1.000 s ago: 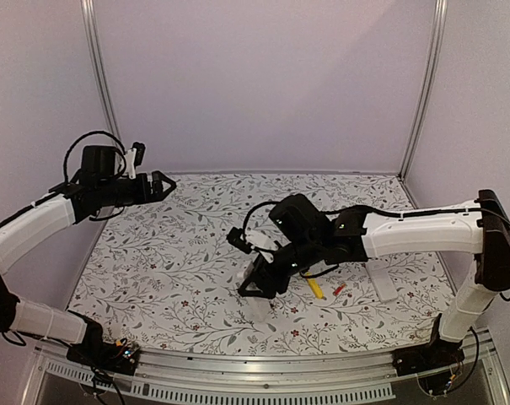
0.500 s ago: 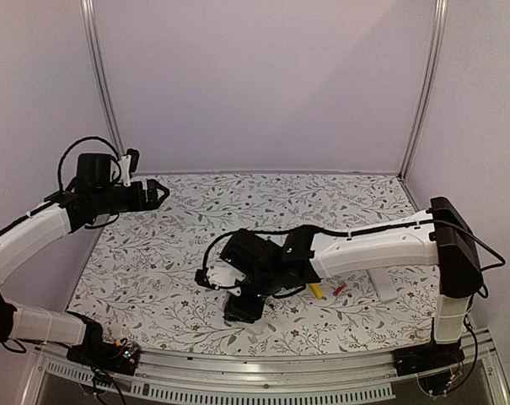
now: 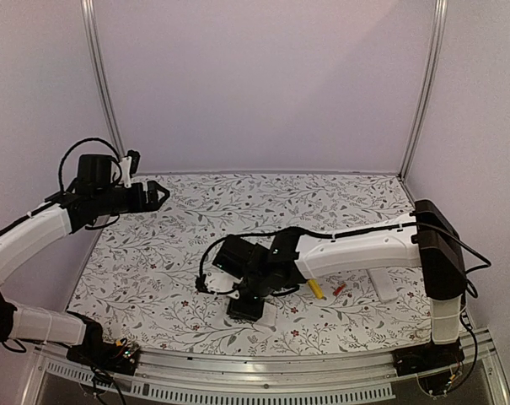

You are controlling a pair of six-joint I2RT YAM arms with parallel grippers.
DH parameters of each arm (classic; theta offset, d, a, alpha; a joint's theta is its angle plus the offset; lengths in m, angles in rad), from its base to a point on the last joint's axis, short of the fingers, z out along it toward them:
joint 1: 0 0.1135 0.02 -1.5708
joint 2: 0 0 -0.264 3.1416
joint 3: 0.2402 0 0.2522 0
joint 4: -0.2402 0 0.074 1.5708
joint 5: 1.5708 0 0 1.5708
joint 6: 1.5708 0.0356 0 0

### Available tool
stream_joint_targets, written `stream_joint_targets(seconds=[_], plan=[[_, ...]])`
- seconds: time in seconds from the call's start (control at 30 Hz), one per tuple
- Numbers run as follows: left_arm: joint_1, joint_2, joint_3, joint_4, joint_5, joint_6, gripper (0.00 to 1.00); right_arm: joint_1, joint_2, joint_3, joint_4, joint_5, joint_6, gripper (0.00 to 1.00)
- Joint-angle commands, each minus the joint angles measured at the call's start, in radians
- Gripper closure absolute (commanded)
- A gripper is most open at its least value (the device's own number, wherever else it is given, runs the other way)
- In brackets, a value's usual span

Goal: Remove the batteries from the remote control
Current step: Place the remote control at the center of the board.

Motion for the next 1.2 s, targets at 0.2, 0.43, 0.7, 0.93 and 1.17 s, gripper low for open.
stream_joint_targets(seconds=[0.2, 0.43, 0.7, 0.93, 1.17], plan=[[0.008, 0.021, -0.013, -0.005, 0.021, 0.007, 0.00, 0.005, 0.053, -0.003, -0.025, -0.080, -0.028, 0.31], [0.007, 0.015, -0.015, -0.002, 0.030, -0.003, 0.00, 0.004, 0.013, -0.027, 0.032, -0.112, -0.006, 0.20], [-0.010, -0.027, -0.076, 0.055, 0.096, -0.088, 0.00, -0.050, -0.205, -0.223, 0.204, -0.179, 0.079, 0.10], [-0.071, -0.089, -0.195, 0.112, 0.107, -0.219, 0.00, -0.058, -0.265, -0.363, 0.230, -0.164, 0.085, 0.11], [-0.106, -0.080, -0.187, 0.071, 0.096, -0.223, 0.00, -0.080, -0.268, -0.438, 0.244, -0.168, 0.040, 0.14]])
